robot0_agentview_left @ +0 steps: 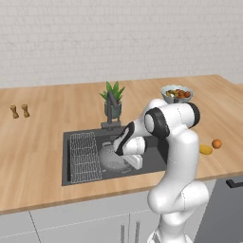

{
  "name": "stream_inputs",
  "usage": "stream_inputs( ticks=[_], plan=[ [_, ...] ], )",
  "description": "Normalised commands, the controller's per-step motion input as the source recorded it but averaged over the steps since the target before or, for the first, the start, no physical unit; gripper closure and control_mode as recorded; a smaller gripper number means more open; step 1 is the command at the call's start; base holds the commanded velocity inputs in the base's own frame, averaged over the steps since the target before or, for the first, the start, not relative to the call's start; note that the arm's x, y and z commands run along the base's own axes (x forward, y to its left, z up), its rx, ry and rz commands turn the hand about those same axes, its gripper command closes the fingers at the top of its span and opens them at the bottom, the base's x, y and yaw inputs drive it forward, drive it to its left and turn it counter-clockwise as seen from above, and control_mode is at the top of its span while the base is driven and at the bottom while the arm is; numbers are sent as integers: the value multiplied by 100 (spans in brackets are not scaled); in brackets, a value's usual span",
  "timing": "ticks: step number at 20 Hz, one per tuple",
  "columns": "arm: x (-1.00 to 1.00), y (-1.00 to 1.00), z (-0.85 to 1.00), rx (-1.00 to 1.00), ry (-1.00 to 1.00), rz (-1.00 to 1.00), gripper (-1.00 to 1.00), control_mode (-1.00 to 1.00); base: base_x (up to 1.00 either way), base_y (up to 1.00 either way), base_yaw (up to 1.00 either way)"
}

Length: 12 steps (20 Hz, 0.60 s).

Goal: Put the colander in the sink, put the mango, tangerine in the colander, and turn on the sink faucet and pour water over the colander.

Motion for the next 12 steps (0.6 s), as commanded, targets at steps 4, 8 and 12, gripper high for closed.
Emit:
stream_inputs(
  ticks=[4,8,12],
  plan=[
    [0,-5,0,0,0,-1,100,-100,0,0,0],
    [0,-13,0,0,0,0,100,-100,0,0,0],
    [0,-2,0,0,0,0,100,-100,0,0,0]
  ],
)
